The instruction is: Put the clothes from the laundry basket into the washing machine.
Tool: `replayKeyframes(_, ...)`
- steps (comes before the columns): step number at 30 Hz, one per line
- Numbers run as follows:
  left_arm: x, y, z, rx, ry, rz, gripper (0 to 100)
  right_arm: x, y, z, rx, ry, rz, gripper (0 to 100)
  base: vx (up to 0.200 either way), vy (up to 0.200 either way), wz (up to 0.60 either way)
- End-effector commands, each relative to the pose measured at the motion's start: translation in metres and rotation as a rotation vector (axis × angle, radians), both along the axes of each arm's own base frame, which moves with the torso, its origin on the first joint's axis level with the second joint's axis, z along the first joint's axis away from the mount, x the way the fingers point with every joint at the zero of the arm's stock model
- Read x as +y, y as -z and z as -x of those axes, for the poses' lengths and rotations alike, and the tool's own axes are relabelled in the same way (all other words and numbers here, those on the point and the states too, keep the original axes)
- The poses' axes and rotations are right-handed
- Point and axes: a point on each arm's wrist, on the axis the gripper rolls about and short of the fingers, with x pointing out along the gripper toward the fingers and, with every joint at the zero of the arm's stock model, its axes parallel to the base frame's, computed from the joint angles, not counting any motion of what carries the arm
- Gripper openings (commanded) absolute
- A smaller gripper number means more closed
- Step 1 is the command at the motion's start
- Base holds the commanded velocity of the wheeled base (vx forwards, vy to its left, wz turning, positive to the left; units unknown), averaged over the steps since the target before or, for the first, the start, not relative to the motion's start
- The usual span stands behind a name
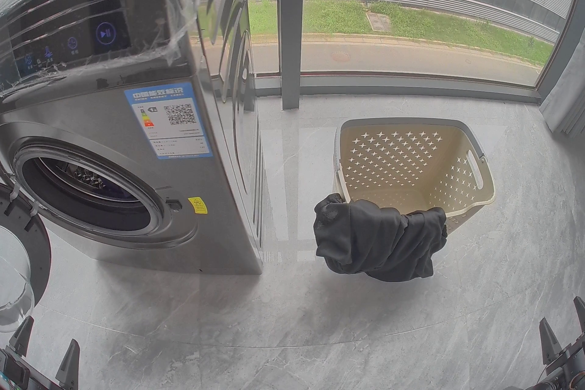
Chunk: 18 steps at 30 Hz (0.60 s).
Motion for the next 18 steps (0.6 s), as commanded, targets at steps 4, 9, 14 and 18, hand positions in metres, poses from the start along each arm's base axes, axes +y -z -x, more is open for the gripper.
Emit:
replayKeyframes(4,0.0,0.0043,-0.0001,0.001,0.001,-0.001,100,0.0,0.0033,-0.0007,0.009,0.0,0.0,100,0.0,0.0,0.0)
replayKeyframes(9,0.0,0.0043,-0.0001,0.001,0.001,-0.001,100,0.0,0.0033,-0.0007,0.009,0.0,0.0,100,0.0,0.0,0.0)
replayKeyframes(14,0.0,0.0043,-0.0001,0.001,0.001,-0.001,100,0.0,0.0033,-0.0007,0.009,0.0,0.0,100,0.0,0.0,0.0)
replayKeyframes(18,0.0,0.0043,-0.0001,0.001,0.001,-0.001,100,0.0,0.0033,-0.0007,0.009,0.0,0.0,100,0.0,0.0,0.0)
